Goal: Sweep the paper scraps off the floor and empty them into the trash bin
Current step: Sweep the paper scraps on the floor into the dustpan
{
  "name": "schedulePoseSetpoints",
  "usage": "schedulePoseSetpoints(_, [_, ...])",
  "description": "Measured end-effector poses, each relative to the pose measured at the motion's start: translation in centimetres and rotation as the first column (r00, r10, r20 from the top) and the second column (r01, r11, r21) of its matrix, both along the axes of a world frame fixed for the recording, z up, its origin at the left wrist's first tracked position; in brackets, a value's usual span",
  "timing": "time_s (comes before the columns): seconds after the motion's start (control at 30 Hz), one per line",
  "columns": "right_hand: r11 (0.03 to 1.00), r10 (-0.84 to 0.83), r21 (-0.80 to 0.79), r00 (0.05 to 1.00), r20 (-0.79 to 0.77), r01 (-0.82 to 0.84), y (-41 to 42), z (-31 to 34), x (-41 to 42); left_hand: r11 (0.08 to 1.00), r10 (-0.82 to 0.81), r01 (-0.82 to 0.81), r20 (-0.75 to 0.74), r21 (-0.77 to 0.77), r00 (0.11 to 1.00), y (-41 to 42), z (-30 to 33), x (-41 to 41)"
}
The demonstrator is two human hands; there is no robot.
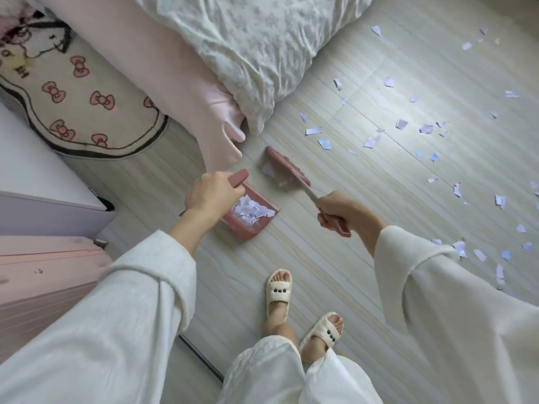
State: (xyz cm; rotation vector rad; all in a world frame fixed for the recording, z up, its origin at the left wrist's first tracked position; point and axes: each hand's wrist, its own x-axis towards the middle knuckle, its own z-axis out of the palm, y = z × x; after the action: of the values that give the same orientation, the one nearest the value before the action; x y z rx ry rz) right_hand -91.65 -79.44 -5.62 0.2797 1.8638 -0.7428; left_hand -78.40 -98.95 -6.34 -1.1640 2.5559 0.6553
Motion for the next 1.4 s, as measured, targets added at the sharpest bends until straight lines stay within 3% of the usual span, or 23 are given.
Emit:
schedulePoseSetpoints(0.13, [0.967, 0.249, 0.053, 0.968, 0.005, -0.249, -0.4, 1.4, -1.2, 1.0, -0.002, 0.002, -0.002, 0.019, 1.0, -1.7, -0.1, -0.7])
schedulePoseSetpoints(0.23, [0.934, 0.349, 0.054, 0.935, 0.06, -0.352, 1.0, 2.8, -2.6, 1.0, -0.009, 0.009, -0.008, 0.022, 1.0, -2.0, -0.1, -0.6])
schedulePoseSetpoints(0.37, [0.925, 0.371, 0.045, 0.922, 0.108, -0.377, 3.5, 4.4, -3.5, 0.999, -0.028, 0.028, -0.008, 0.038, 1.0, -1.7, 0.1, -0.8])
schedulePoseSetpoints(0.77, [0.978, 0.209, 0.035, 0.977, -0.048, -0.207, 1.1, 3.6, -1.3, 0.999, -0.032, 0.031, 0.029, 0.023, 0.999, -1.3, 0.3, 0.7])
schedulePoseSetpoints(0.9, [0.967, 0.25, 0.043, 0.968, 0.018, -0.25, 0.2, 3.0, -0.3, 0.994, -0.098, 0.094, 0.069, 0.047, 0.993, -1.2, 0.8, 1.7])
schedulePoseSetpoints(1.13, [0.959, 0.272, 0.0, 0.925, 0.265, -0.282, 2.6, 4.5, -2.1, 0.991, -0.126, 0.124, 0.072, 0.042, 0.989, -0.6, 1.5, 2.4])
schedulePoseSetpoints(1.4, [0.949, 0.313, -0.01, 0.938, 0.149, -0.315, 3.6, 6.7, -0.7, 0.992, -0.123, 0.122, 0.065, 0.012, 0.99, 0.4, 2.2, 3.6])
